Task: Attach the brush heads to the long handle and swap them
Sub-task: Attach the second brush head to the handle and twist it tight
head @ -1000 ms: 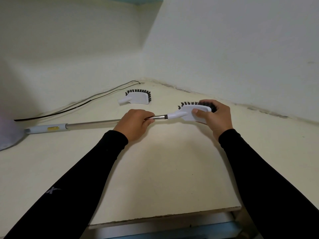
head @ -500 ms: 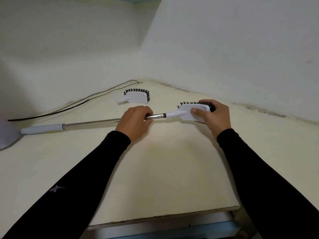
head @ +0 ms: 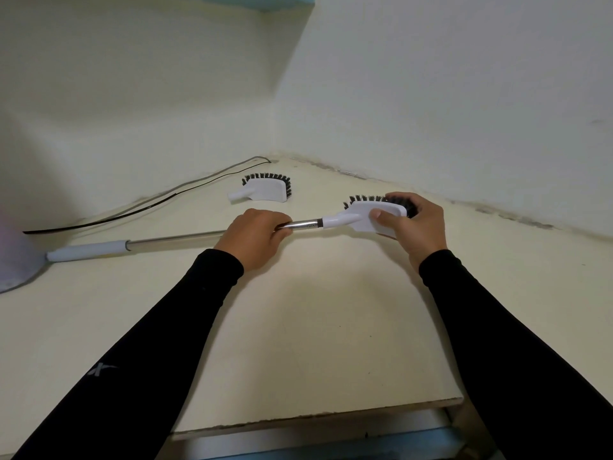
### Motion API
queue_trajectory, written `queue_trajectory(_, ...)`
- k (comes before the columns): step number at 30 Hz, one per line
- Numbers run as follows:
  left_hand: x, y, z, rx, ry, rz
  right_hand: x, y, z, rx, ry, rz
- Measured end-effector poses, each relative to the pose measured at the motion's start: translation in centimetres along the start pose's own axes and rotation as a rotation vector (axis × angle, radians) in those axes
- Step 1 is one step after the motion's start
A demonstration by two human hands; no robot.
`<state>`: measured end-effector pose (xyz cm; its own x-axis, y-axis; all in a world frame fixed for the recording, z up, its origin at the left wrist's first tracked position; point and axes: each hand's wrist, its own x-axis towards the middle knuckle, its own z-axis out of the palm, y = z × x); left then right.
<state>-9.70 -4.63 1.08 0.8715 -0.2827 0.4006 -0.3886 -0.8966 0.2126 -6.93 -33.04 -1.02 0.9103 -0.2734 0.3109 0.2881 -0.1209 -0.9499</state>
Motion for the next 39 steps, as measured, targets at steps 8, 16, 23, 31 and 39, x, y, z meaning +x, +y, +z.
queue_trajectory(8,0.1,-0.2,0.8,-0.018,0.147,-0.018,0.0,0.0,0.0,-0.002,0.005,0.022)
queue_trajectory(16,0.4,0.1,1.4,-0.004,0.190,-0.071,0.0,0.0,0.0,-0.018,0.002,0.026)
queue_trajectory(23,0.2,-0.1,1.1,0.003,0.053,-0.039,0.0,0.2,0.0,-0.037,-0.002,0.012)
queue_trajectory(31,-0.1,-0.6,0.0,0.129,-0.161,-0.044,0.0,0.3,0.0,-0.028,-0.009,0.004)
queue_trajectory(39,-0.2,-0.3,-0.4,0.033,-0.029,-0.008,0.2,0.4,-0.1,-0.011,-0.002,0.011)
